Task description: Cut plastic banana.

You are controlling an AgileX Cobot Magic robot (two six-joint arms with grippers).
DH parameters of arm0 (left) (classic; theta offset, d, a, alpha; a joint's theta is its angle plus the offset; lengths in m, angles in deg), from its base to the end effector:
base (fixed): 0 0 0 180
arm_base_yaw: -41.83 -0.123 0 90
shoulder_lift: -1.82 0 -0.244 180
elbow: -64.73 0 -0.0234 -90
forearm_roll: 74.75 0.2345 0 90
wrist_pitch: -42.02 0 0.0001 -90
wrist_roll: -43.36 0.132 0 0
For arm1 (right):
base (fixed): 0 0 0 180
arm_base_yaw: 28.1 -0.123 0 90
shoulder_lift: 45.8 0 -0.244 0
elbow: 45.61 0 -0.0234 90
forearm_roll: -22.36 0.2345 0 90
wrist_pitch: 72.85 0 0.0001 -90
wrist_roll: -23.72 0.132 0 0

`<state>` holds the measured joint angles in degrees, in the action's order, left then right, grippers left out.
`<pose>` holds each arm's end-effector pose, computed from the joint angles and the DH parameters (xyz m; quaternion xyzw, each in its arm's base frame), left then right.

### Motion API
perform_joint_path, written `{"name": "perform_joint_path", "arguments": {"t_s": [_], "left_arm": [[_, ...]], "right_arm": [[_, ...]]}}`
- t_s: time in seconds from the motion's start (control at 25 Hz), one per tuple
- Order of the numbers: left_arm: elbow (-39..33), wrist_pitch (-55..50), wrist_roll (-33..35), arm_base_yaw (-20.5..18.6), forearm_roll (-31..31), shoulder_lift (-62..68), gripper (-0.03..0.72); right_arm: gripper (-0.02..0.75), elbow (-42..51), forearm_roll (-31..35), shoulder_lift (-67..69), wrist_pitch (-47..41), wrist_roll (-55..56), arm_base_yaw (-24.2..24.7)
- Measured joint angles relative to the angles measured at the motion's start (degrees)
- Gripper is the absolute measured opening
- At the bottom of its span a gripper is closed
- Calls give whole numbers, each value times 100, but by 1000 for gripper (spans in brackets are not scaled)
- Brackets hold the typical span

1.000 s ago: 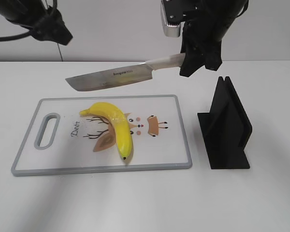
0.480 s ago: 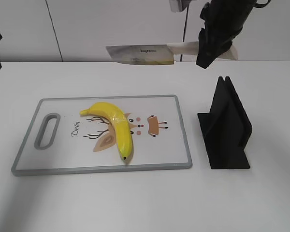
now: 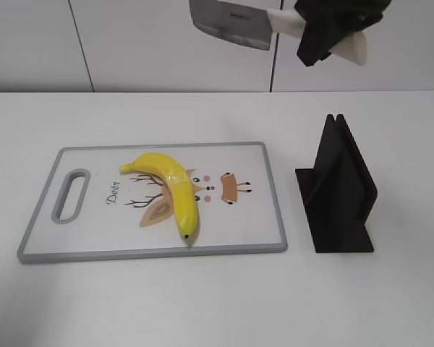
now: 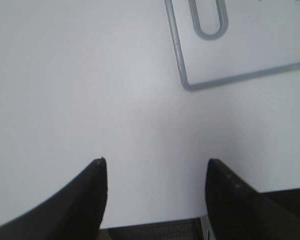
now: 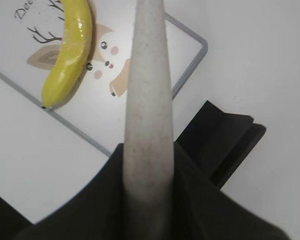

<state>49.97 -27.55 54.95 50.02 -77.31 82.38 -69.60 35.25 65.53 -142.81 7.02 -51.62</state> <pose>0.2268 -0.0382 0.2379 0.1653 0.9772 -0.0179 0.1320 0.3306 0.1741 0.2659 -0.3190 0.9207 0.1224 0.1886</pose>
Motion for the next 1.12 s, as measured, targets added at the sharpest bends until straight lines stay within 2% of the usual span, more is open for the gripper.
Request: {"name": "perform_joint_path", "arguments": {"t_s": [0.28, 0.48, 0.6, 0.84, 1.12], "left_arm": [[-1608, -17, -140, 0, 8, -2120, 583], [-2323, -33, -270, 0, 8, -3756, 583], [-2510, -40, -305, 0, 8, -4700, 582], [-2684, -40, -304, 0, 15, -6205, 581], [-2736, -29, -304, 0, 185, -7118, 581]], "right_arm": [[169, 1629, 144, -987, 102, 413, 0], [169, 3008, 114, -1913, 965, 899, 0], [169, 3549, -13, -2413, 1340, 1412, 0], [169, 4224, -91, -3183, 1413, 2084, 0], [169, 4644, -723, -3734, 1491, 3176, 0]]}}
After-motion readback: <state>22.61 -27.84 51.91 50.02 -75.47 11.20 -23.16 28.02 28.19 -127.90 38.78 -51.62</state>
